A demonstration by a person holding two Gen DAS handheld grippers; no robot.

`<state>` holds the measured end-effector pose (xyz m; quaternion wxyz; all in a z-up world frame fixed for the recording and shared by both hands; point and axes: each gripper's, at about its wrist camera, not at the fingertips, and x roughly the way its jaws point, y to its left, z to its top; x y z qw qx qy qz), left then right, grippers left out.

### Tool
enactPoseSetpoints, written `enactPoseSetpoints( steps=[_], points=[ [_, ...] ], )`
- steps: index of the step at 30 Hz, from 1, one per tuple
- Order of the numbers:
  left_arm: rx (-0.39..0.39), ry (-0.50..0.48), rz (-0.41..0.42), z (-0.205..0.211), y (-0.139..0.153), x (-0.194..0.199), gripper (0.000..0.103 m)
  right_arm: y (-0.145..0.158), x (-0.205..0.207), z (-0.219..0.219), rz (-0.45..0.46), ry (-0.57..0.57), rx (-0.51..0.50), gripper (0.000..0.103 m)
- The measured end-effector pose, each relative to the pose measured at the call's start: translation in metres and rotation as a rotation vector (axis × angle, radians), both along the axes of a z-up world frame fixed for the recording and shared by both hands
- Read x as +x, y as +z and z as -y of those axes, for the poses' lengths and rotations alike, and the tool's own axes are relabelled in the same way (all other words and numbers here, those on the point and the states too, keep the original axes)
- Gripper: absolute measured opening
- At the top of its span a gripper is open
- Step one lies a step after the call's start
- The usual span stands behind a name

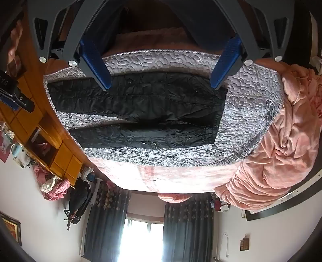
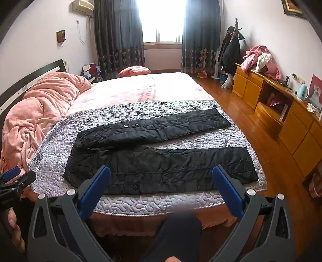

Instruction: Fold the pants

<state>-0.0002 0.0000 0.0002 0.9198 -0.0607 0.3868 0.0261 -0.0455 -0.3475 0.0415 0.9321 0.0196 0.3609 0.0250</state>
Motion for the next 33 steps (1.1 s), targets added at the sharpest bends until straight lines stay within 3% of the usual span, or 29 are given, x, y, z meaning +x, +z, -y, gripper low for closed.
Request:
enactPoseSetpoints(
  steps=[33],
  points=[
    [-0.003, 0.002, -0.007, 0.0011, -0.003, -0.0018, 0.099, -0.0016, -0.0003, 0.002, -0.001, 0.0, -0.01, 0.101]
  ],
)
